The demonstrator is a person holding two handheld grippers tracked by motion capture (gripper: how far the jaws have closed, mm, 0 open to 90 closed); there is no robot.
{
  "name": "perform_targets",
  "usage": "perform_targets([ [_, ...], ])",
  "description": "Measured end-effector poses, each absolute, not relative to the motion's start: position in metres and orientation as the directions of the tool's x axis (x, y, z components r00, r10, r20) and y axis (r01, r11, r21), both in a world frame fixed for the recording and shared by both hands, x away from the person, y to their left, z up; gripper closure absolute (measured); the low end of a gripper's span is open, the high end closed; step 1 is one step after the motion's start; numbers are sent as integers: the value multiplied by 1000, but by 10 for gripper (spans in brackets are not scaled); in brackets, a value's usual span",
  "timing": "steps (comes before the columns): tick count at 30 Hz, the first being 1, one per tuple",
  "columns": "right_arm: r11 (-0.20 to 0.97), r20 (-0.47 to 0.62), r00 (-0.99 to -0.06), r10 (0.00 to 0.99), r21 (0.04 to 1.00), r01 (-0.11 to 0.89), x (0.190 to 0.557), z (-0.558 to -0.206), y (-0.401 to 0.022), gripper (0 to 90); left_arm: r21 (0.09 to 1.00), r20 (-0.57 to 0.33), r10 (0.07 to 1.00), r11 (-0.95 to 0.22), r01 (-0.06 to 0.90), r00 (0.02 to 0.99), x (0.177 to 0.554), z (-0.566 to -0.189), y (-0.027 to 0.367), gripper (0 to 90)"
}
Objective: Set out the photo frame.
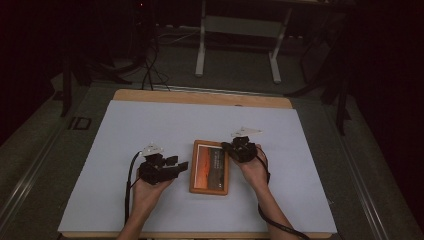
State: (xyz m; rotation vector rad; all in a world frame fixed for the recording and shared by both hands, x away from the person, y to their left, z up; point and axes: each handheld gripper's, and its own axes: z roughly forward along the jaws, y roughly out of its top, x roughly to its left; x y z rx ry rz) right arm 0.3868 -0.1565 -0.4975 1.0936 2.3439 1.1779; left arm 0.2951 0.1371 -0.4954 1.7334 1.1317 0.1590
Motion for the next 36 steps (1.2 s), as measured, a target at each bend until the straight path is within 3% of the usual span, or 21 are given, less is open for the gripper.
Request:
perform_targets([
  [9,376,68,-642,764,761,528,392,-504,-164,900,786,-387,729,-59,615,564,293,-494,128,449],
  [28,396,61,-628,775,728,560,396,-515,-171,900,755,-399,688,-128,643,606,279,-498,81,252],
  [36,394,66,-630,774,728,561,397,-515,-171,900,729,-430,685,-121,674,588,281,-513,64,376],
])
